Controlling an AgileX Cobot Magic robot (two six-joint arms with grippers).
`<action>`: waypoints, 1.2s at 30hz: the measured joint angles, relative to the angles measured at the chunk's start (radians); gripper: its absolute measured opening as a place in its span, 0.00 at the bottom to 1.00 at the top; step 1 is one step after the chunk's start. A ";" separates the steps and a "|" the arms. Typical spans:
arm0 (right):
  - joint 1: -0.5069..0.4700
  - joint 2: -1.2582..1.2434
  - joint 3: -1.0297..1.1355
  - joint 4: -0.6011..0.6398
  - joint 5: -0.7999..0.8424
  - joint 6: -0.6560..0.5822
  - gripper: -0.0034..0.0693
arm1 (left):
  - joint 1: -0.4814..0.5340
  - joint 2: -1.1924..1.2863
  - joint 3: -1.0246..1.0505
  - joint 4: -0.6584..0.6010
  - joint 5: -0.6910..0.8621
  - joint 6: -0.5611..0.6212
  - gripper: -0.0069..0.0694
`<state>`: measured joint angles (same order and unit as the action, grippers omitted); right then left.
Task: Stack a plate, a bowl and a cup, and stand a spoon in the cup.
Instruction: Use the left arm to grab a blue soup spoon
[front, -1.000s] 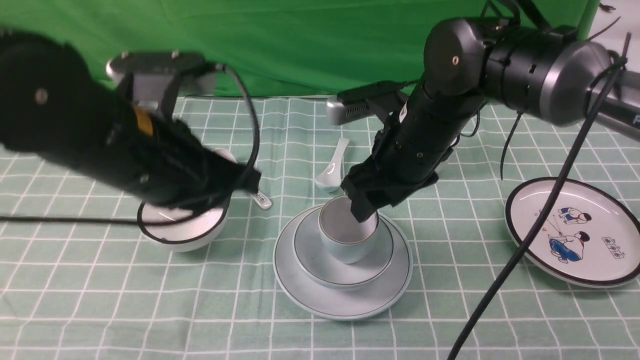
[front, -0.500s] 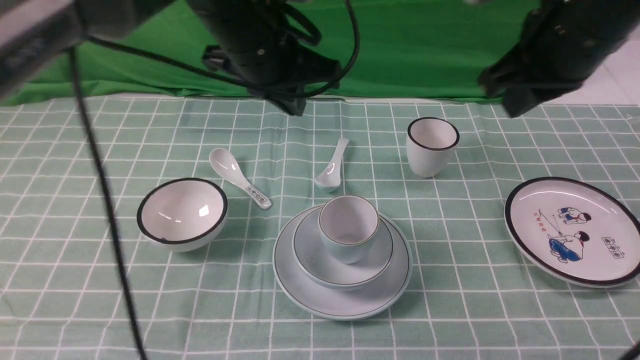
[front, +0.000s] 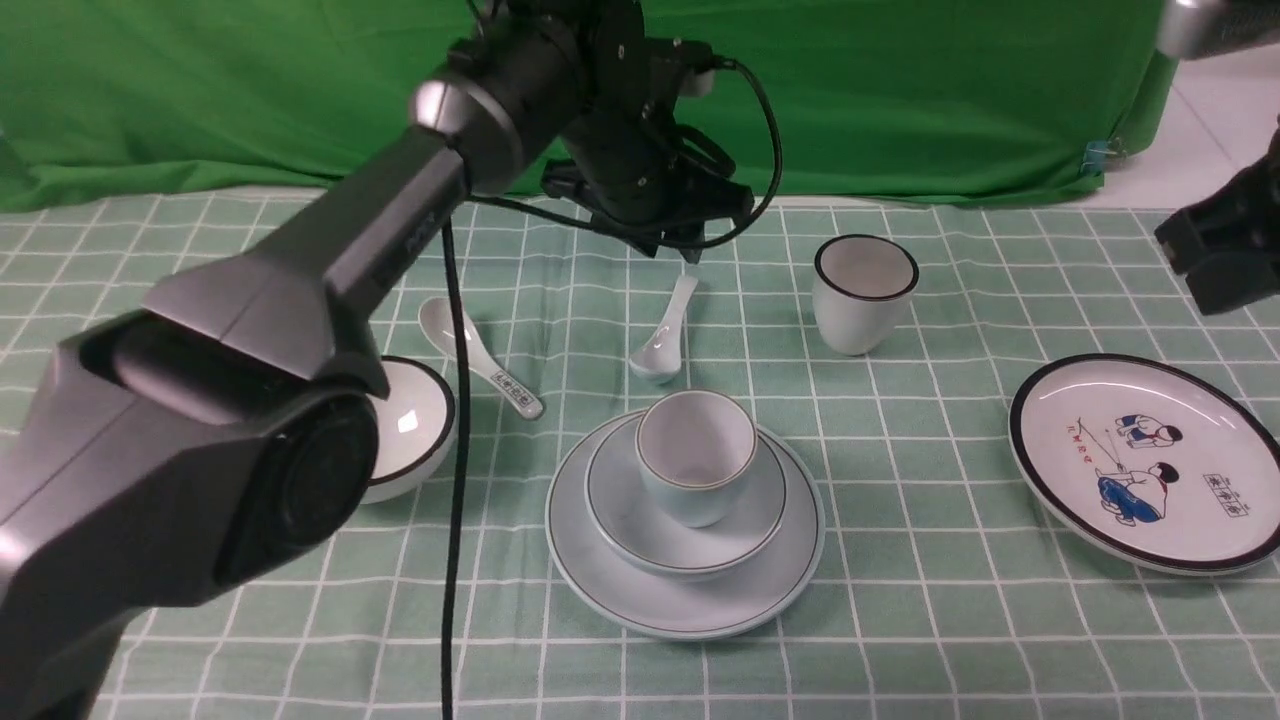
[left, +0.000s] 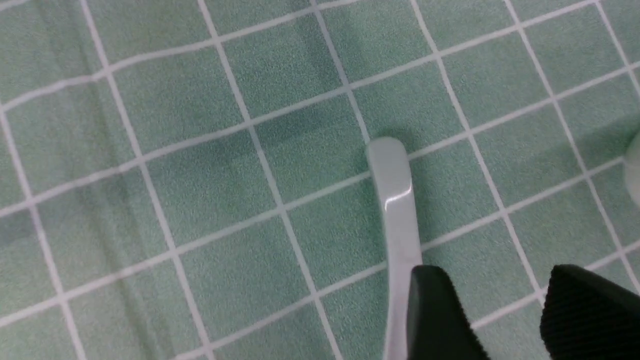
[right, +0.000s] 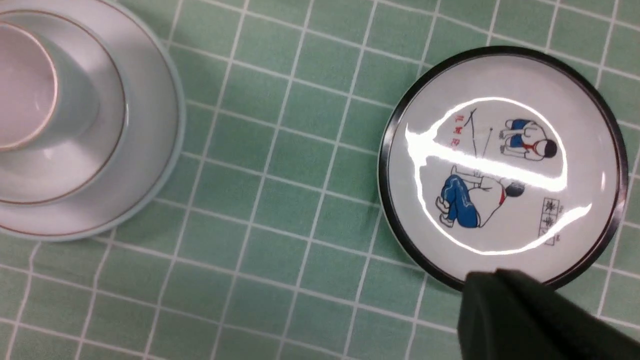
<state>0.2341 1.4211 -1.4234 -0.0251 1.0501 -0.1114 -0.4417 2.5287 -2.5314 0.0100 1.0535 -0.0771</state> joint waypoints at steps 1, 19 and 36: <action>0.000 -0.001 0.008 0.000 -0.003 0.000 0.07 | 0.000 0.012 -0.001 0.000 -0.019 0.001 0.60; -0.001 -0.002 0.044 0.002 -0.058 -0.007 0.08 | 0.000 0.100 -0.006 0.031 -0.051 0.026 0.74; -0.001 -0.002 0.044 0.002 -0.069 -0.013 0.11 | 0.000 0.114 -0.006 0.001 -0.042 0.047 0.38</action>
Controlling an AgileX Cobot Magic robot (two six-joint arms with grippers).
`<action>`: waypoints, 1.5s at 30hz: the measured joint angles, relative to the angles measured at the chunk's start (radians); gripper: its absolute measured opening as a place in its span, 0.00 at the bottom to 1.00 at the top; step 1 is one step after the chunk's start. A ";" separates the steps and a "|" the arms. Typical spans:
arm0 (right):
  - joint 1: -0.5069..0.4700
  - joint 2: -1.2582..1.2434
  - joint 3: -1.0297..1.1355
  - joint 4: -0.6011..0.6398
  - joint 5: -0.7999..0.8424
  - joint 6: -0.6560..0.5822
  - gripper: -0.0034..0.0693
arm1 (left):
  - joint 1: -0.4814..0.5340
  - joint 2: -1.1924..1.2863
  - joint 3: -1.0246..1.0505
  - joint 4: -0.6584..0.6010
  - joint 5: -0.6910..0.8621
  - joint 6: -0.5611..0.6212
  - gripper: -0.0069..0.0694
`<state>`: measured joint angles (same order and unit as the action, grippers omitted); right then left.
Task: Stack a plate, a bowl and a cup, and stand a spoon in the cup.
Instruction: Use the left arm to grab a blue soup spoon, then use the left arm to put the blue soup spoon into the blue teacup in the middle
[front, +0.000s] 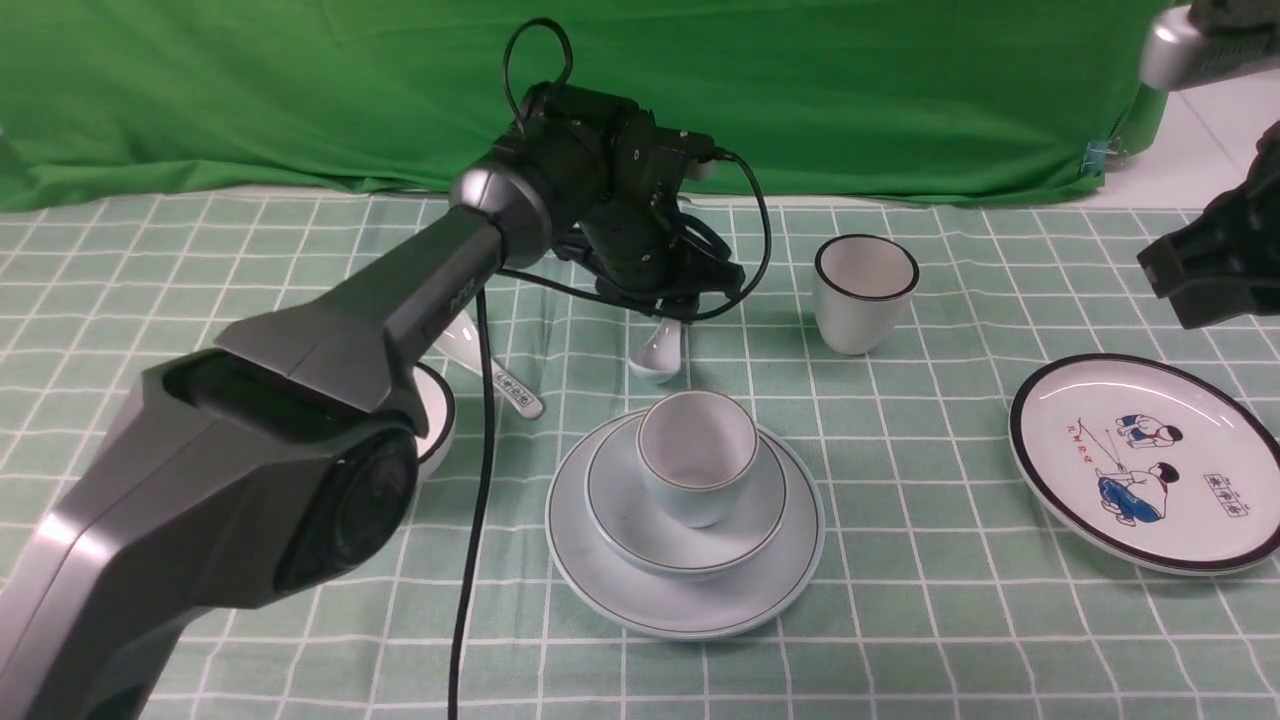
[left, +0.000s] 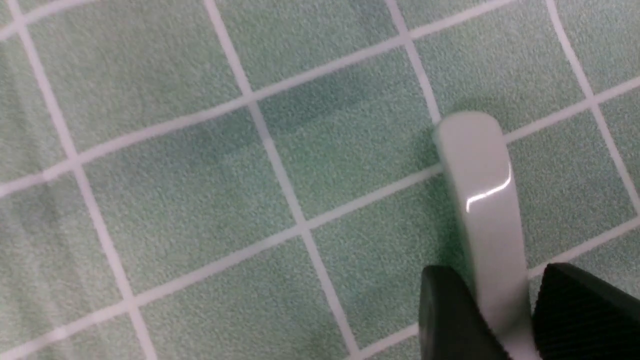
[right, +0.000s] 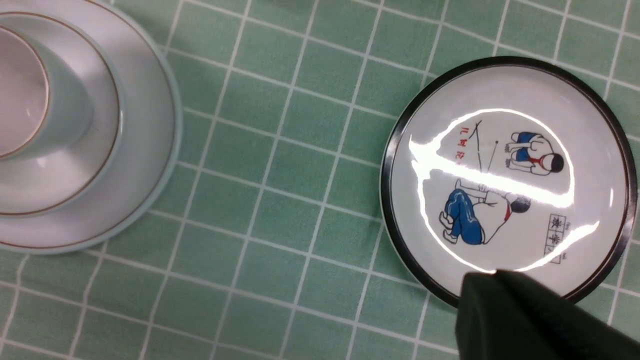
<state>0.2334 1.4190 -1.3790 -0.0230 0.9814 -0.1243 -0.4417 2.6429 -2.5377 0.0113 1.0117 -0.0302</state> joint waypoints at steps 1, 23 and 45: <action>0.000 0.000 0.000 0.000 0.000 0.000 0.11 | 0.000 0.003 0.000 -0.005 0.007 0.001 0.34; 0.000 0.000 0.000 0.014 -0.012 -0.001 0.15 | 0.000 -0.230 -0.128 0.064 0.200 0.030 0.24; 0.000 0.000 0.000 0.023 -0.018 -0.001 0.17 | -0.072 -0.999 1.033 0.110 -0.439 -0.070 0.13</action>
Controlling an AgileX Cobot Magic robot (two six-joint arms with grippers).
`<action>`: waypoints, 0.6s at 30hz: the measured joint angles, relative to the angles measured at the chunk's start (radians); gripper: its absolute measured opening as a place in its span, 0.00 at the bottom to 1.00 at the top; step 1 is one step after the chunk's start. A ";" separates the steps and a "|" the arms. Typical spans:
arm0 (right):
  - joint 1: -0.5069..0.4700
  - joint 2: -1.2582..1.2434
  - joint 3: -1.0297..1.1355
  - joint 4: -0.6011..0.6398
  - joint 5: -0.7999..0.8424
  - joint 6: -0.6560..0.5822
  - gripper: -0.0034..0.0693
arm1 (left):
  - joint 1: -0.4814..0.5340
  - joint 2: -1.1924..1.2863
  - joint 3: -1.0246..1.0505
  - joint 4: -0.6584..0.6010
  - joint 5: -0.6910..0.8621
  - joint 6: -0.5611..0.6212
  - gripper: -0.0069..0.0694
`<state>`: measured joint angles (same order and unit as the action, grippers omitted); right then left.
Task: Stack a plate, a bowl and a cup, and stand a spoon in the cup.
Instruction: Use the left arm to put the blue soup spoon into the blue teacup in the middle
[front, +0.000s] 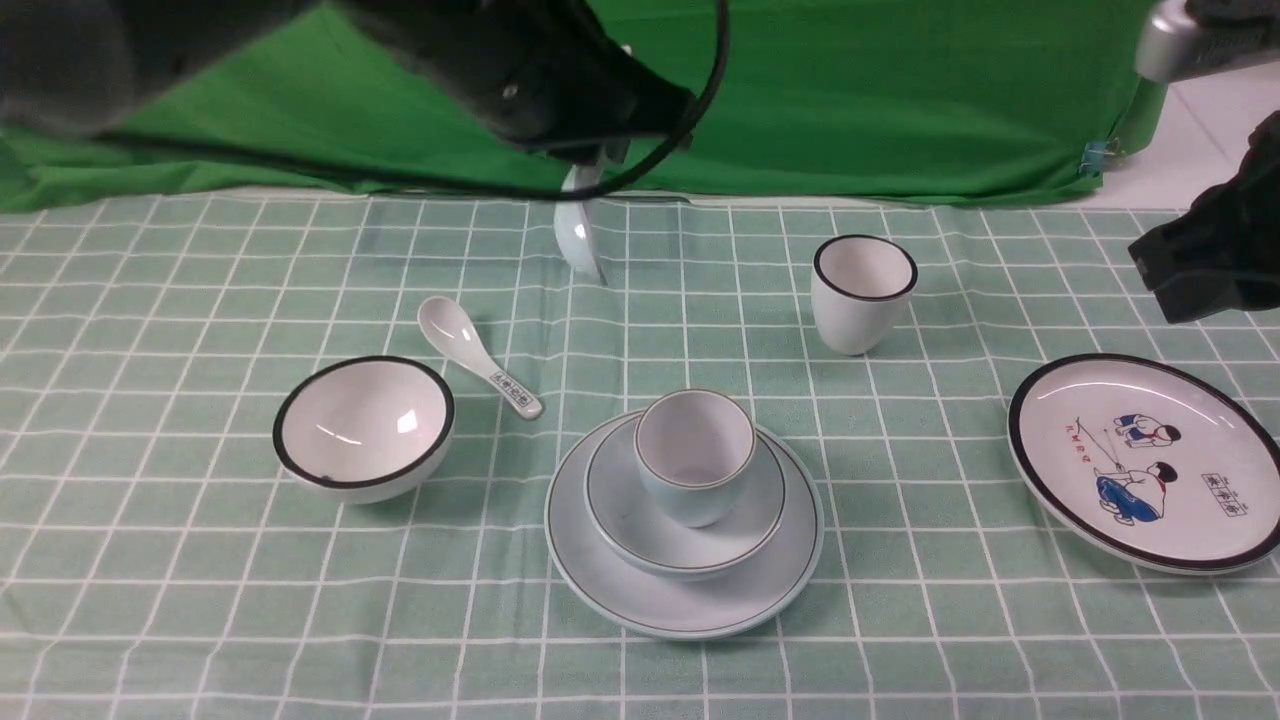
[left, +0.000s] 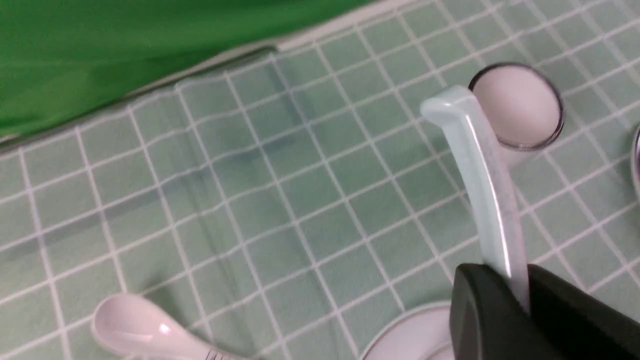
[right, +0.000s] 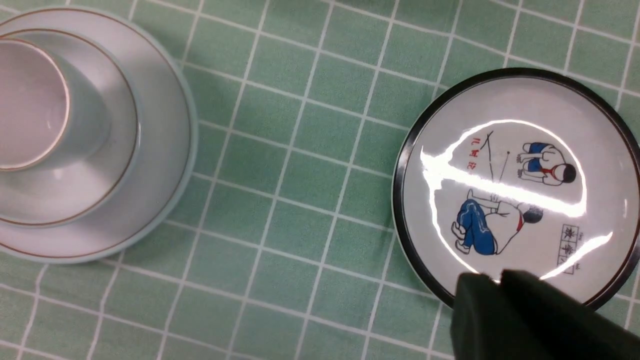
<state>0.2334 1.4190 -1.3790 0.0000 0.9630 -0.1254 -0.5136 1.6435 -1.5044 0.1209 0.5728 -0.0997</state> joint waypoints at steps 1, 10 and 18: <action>0.000 0.000 0.000 0.000 0.000 0.000 0.17 | 0.000 -0.038 0.117 -0.004 -0.156 -0.005 0.13; 0.000 0.000 0.000 0.005 0.000 0.000 0.17 | -0.003 -0.072 0.647 -0.005 -1.068 -0.014 0.13; 0.000 0.000 0.000 0.028 -0.011 0.000 0.17 | -0.004 -0.015 0.703 0.119 -1.320 -0.016 0.13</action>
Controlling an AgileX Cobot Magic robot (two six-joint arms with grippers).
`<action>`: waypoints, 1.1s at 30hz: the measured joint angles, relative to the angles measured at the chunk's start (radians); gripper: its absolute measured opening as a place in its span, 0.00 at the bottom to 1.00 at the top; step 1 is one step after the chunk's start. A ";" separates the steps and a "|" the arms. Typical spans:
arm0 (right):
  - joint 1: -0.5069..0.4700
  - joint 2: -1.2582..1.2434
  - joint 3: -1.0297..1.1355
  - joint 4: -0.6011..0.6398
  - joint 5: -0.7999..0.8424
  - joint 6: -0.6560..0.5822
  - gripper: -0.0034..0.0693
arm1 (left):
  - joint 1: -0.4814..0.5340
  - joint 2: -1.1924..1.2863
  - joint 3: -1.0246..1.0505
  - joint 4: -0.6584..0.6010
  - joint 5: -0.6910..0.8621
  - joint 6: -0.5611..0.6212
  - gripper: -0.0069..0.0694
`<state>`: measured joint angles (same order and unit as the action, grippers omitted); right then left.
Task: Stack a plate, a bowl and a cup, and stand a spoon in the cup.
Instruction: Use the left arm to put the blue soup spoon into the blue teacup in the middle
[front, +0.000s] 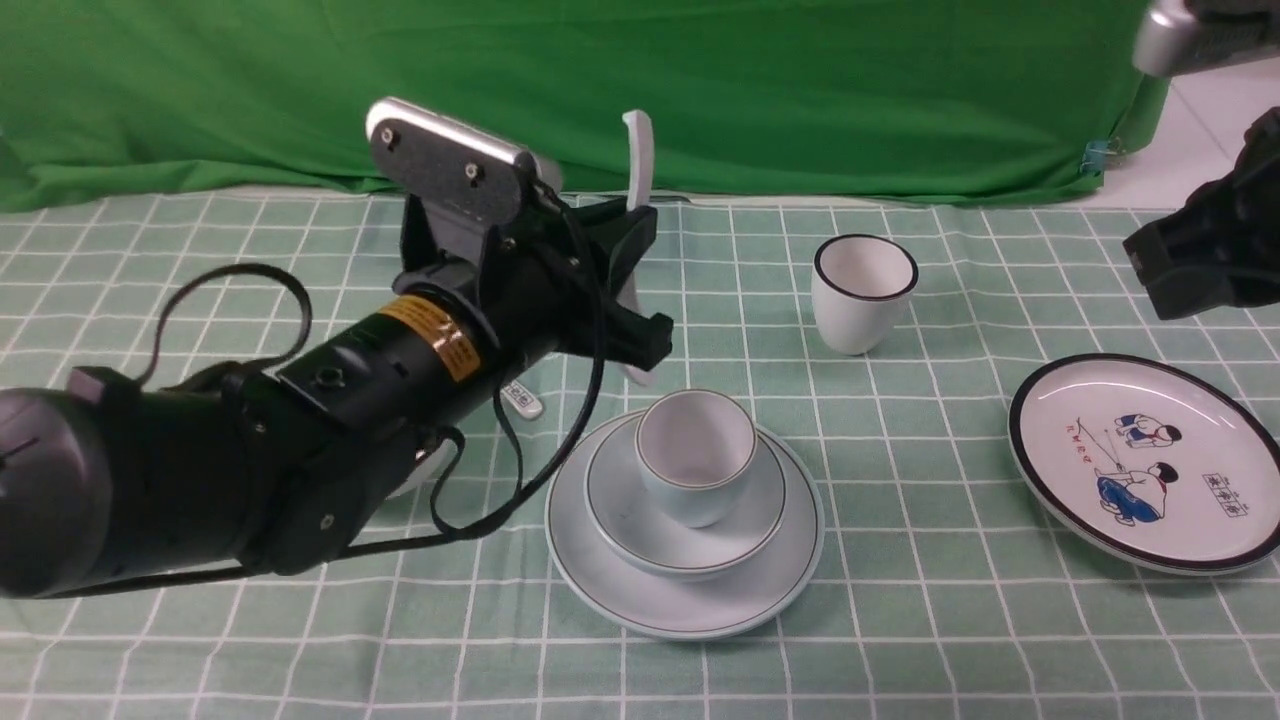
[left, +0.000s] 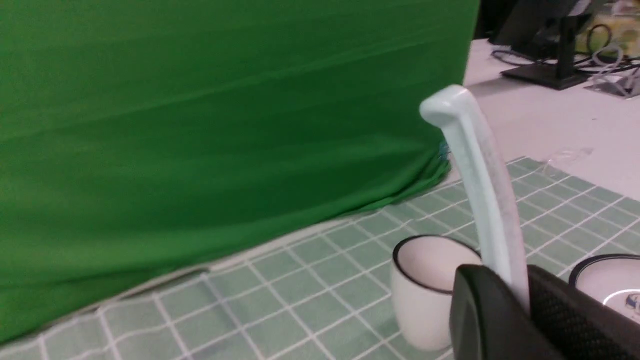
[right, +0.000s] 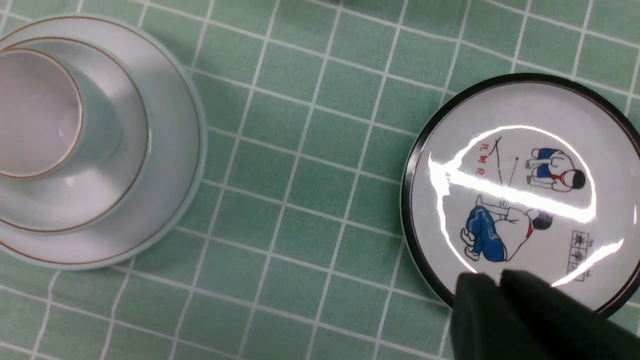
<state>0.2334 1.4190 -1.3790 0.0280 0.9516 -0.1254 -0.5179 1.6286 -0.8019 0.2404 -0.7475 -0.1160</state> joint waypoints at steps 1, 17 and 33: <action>0.000 0.000 0.000 0.009 -0.005 0.000 0.17 | -0.002 0.025 0.000 0.030 -0.040 0.000 0.13; 0.000 0.000 0.000 0.021 -0.015 0.000 0.19 | -0.011 0.215 -0.001 0.101 -0.220 -0.003 0.13; 0.000 0.000 0.000 0.021 -0.029 -0.015 0.22 | -0.011 0.244 -0.001 0.122 -0.181 -0.002 0.30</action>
<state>0.2334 1.4190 -1.3790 0.0492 0.9221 -0.1407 -0.5293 1.8725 -0.8027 0.3625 -0.9283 -0.1176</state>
